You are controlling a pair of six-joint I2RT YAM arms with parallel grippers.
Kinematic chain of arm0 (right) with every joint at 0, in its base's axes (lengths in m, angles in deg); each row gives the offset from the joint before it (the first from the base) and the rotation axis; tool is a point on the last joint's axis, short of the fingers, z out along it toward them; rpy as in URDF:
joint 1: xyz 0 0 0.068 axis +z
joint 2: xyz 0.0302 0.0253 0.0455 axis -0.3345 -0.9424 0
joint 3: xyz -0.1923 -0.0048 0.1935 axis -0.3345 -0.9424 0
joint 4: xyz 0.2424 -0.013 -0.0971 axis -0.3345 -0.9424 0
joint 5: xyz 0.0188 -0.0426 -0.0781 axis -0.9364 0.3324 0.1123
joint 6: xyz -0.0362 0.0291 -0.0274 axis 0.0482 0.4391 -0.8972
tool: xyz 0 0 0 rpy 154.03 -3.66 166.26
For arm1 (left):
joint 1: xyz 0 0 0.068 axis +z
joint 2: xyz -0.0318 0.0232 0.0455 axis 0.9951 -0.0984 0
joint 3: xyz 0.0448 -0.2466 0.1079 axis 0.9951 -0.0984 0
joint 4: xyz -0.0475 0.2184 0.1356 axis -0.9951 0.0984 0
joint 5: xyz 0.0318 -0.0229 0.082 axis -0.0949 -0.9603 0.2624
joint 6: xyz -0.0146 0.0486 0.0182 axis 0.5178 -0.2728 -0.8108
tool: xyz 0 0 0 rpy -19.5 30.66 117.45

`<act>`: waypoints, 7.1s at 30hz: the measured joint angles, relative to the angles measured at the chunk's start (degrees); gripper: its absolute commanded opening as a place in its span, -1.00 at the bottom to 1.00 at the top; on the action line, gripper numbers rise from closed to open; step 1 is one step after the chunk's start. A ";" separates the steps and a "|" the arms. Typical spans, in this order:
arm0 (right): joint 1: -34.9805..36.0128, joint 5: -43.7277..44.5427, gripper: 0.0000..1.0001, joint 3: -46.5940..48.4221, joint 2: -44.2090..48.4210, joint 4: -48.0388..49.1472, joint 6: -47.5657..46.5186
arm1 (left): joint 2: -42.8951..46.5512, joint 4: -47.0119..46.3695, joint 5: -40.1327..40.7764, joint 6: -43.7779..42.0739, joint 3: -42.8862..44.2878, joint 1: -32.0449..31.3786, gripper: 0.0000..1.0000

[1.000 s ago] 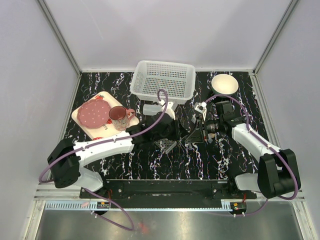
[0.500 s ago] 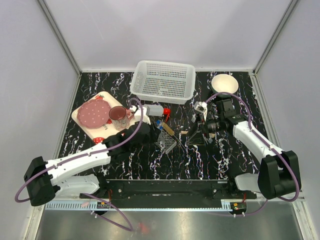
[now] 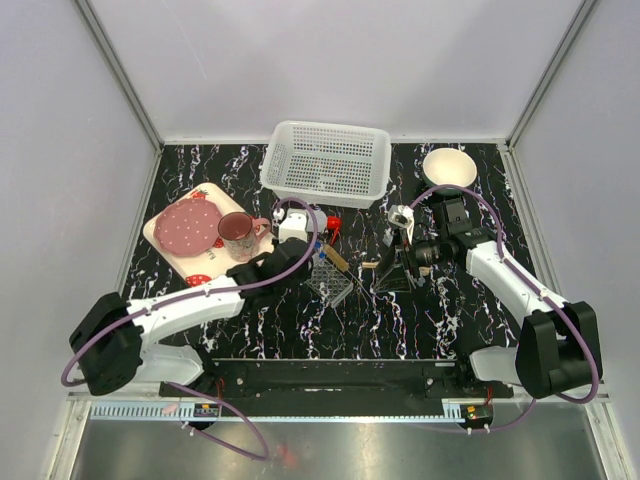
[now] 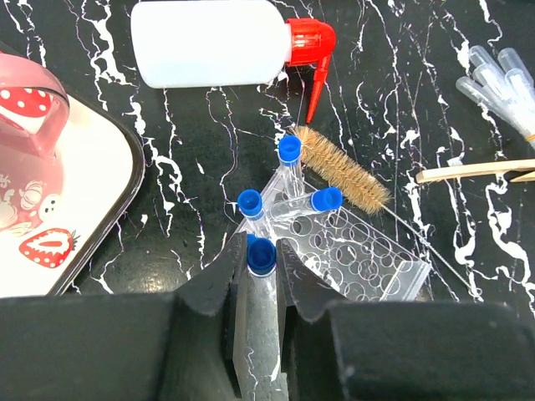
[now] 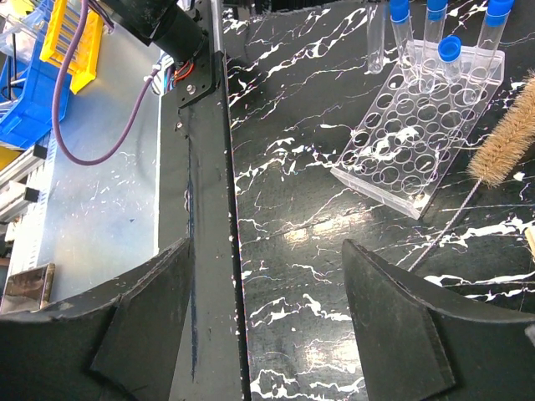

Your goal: Organize the chemistry lab equipment

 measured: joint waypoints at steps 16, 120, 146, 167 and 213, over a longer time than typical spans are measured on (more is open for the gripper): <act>-0.02 0.00 0.54 0.66 -0.66 -0.52 -1.18 | -3.69 -4.37 0.09 -1.46 0.00 0.00 -0.78; -18.10 47.95 0.71 24.65 -11.17 -25.88 2.43 | 35.95 16.22 -27.85 5.29 -10.56 15.02 0.98; -49.40 50.66 0.83 14.69 -2.93 -19.69 -5.07 | 24.20 14.25 -35.08 9.16 2.03 15.02 0.98; -49.92 33.14 0.99 27.65 -22.77 -19.37 -1.01 | 26.18 16.59 -36.48 8.52 3.19 15.02 0.98; -36.04 56.57 -0.50 27.21 -24.28 -6.73 5.68 | 31.34 19.98 -30.73 -0.13 -4.28 15.02 0.98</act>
